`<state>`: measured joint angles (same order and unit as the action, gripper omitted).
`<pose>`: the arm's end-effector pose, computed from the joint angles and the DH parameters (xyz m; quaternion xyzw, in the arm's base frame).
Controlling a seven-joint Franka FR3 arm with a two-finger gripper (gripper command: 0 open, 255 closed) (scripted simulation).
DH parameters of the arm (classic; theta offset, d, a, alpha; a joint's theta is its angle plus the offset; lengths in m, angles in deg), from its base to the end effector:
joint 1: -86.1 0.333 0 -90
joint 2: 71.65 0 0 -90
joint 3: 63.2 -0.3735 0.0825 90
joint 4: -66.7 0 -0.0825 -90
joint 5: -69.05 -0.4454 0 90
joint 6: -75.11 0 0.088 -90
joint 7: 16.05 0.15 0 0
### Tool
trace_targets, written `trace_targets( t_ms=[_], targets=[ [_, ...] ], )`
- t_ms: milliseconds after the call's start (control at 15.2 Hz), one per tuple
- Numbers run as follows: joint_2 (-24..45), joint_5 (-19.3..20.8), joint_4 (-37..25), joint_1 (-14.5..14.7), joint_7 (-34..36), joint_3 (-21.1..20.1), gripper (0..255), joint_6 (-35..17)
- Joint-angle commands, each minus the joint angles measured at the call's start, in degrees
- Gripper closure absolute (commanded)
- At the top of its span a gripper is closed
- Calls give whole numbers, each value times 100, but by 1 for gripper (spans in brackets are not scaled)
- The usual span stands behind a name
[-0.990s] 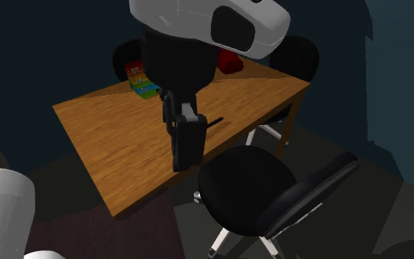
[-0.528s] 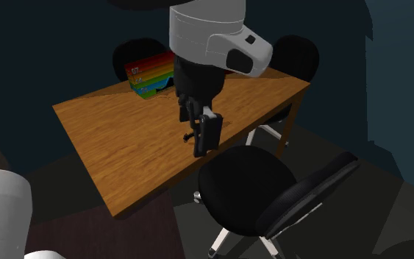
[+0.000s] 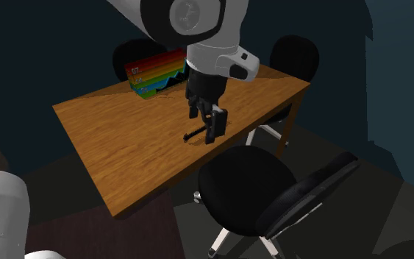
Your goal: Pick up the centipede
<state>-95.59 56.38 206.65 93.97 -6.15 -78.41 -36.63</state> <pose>0.3954 0.1942 0.4241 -0.9964 -0.0562 0.0525 0.0345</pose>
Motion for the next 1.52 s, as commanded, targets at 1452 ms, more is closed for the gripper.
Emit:
trace_targets(
  t_ms=[1452],
  targets=[
    [5122,2260,-3062,1334,1814,-864,0,-2043]
  ],
)
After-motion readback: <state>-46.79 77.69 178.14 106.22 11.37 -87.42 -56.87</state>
